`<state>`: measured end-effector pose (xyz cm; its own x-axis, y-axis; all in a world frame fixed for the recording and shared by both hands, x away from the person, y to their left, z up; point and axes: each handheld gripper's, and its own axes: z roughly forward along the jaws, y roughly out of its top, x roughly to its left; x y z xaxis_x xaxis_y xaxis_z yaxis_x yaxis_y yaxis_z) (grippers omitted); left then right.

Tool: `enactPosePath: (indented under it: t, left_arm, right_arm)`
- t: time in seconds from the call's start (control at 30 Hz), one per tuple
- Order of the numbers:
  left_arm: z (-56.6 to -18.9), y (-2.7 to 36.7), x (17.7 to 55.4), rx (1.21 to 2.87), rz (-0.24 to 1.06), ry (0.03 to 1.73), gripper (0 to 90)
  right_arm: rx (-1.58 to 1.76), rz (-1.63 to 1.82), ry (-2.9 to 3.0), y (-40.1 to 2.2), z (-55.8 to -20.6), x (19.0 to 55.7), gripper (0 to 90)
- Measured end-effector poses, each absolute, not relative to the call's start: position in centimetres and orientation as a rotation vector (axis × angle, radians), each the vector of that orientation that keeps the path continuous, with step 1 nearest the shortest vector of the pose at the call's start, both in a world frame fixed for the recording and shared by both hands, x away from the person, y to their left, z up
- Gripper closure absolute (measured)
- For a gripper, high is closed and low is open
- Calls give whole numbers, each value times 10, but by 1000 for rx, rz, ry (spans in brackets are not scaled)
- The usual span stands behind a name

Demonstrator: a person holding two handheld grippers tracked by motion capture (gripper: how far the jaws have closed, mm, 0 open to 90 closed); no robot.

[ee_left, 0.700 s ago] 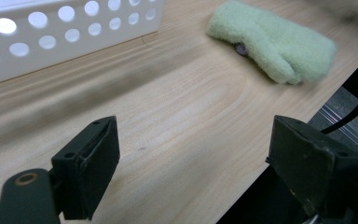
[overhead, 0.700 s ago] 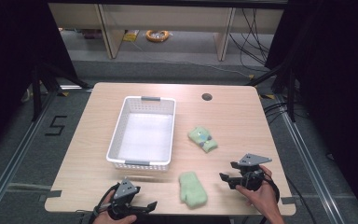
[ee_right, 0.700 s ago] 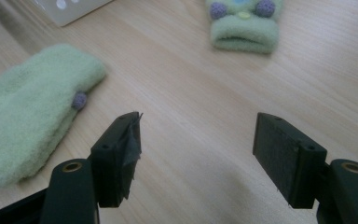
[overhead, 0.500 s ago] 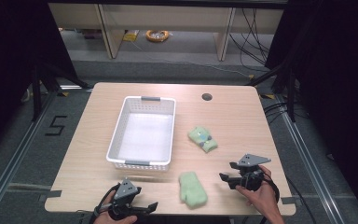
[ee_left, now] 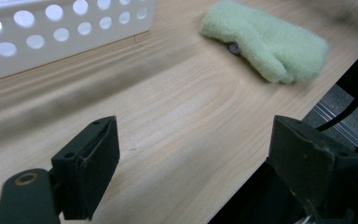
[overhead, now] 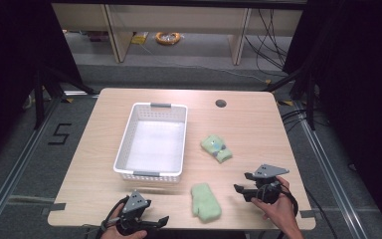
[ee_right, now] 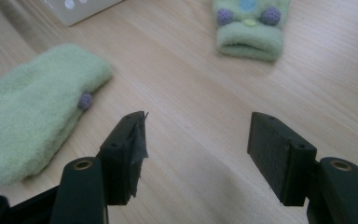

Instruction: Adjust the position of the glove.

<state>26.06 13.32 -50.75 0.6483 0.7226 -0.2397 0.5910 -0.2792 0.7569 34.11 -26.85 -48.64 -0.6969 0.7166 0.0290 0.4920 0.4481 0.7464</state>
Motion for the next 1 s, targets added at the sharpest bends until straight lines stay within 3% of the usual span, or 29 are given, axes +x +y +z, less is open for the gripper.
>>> enactPosePath:
  t: [1.0]
  left_arm:
    - [-501, 109, 255, 1975, 142, 958, 157]
  right_arm:
    - [920, 1196, 2475, -238, -476, 333, 420]
